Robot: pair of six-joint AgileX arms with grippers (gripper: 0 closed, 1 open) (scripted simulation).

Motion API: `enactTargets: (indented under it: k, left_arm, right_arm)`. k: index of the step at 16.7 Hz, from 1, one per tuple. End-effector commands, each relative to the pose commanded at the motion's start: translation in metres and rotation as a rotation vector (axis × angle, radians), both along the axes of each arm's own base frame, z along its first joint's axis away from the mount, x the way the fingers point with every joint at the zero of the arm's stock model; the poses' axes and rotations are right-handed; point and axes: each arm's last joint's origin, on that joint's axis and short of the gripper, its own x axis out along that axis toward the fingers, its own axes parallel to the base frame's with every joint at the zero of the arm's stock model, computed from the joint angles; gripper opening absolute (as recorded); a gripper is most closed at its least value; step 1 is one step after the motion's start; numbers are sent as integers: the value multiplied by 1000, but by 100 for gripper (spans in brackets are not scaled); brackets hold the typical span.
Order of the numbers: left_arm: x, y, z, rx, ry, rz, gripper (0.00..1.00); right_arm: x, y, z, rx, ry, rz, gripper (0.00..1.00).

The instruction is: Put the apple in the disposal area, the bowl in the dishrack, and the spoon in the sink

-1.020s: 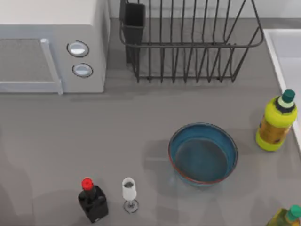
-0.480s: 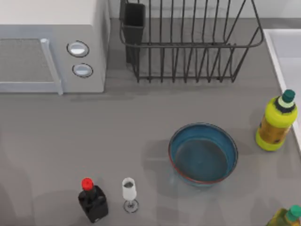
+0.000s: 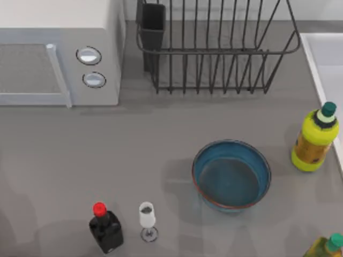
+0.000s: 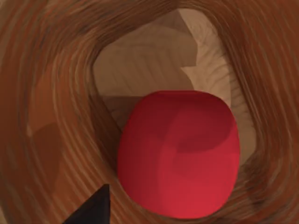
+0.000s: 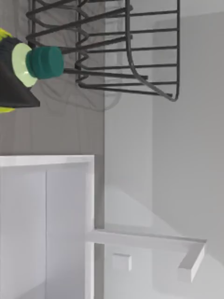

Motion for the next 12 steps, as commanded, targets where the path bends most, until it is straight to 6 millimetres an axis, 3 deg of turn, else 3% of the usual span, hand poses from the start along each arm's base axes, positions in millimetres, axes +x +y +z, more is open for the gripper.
enactTargets:
  k: [5, 12]
  left_arm:
    - [-19, -6, -13, 17, -169, 358, 100]
    - [-52, -25, -38, -136, -603, 1172, 100]
  right_arm:
    - [0, 0, 0, 0, 0, 0, 100]
    - [0, 0, 0, 0, 0, 0, 100]
